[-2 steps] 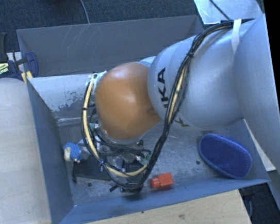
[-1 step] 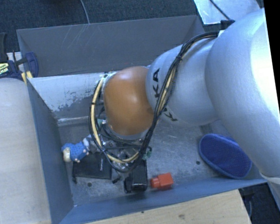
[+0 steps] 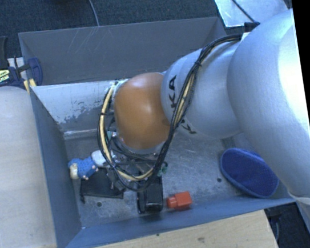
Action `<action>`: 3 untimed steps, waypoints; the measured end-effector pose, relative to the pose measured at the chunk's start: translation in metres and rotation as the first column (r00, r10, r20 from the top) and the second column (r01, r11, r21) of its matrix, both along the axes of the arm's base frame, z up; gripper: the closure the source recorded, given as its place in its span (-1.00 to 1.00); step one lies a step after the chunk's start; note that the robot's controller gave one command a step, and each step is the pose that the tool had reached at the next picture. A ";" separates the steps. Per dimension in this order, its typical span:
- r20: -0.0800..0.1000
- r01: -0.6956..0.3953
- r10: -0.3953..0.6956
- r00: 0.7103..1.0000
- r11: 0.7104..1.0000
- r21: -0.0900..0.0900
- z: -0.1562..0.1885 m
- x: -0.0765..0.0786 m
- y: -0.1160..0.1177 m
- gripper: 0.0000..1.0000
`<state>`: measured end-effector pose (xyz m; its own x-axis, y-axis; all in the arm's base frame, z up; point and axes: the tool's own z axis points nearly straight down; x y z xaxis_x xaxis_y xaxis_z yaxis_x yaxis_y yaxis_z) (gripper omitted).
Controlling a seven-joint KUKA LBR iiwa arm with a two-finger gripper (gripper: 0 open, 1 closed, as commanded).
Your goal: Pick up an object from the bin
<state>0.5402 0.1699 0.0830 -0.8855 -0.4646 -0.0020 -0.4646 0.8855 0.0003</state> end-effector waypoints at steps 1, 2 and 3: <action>0.009 -0.016 0.016 1.000 1.000 0.003 0.123 -0.023 0.004 1.00; -0.006 0.065 -0.065 0.998 0.998 -0.002 0.059 -0.046 -0.003 1.00; 0.000 0.065 -0.065 0.998 0.998 0.000 0.062 -0.044 -0.002 -1.00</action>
Offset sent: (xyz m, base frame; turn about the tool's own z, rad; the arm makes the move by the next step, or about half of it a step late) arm -0.0247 0.0038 0.1177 -0.0184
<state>0.4963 0.1679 0.1447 -0.9138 -0.4061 -0.0026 -0.4061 0.9138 0.0003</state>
